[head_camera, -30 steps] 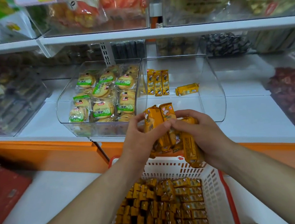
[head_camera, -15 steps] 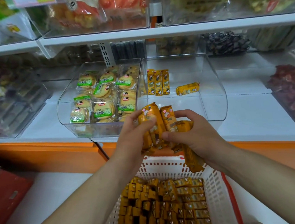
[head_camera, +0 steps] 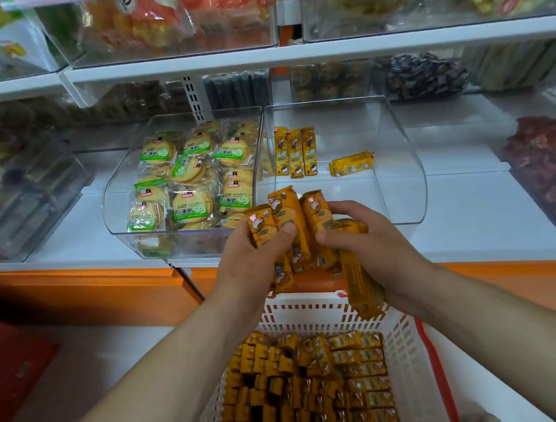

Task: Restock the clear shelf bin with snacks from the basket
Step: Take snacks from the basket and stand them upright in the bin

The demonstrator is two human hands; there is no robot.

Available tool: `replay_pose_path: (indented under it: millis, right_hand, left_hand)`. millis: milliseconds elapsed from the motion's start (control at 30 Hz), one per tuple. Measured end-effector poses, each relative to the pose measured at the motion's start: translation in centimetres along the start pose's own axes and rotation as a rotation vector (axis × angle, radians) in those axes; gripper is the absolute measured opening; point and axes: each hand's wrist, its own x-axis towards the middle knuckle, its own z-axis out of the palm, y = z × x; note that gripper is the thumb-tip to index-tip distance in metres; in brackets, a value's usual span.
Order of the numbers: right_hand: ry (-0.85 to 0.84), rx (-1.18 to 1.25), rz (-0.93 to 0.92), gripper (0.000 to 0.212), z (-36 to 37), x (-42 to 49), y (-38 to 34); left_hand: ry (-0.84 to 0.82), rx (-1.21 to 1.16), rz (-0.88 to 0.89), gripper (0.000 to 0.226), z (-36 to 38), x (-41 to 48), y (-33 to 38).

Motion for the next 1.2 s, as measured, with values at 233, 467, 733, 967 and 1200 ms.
replay_pose_path:
  millis: [233,467,733,967,1200]
  right_hand:
    - [0.015,0.046,-0.061,0.049,0.4,-0.3,-0.6]
    - [-0.055,0.133,0.003,0.053,0.4,-0.2,-1.4]
    - [-0.032,0.049,-0.02,0.044,1.0,0.0,-1.2]
    - [-0.056,-0.064,-0.055,0.036,2.0,0.0,-0.7]
    - [-0.039,0.078,0.008,0.016,0.6,0.6,-2.1]
  left_hand:
    - [0.047,-0.012,-0.044,0.028,0.3,0.0,0.0]
    - [0.038,-0.013,0.003,0.029,0.2,0.1,0.3]
    - [0.056,0.043,-0.003,0.028,0.5,0.2,0.3]
    - [0.062,0.01,0.023,0.041,0.5,0.2,0.5]
    - [0.07,0.021,0.059,0.021,-0.7,1.0,1.3]
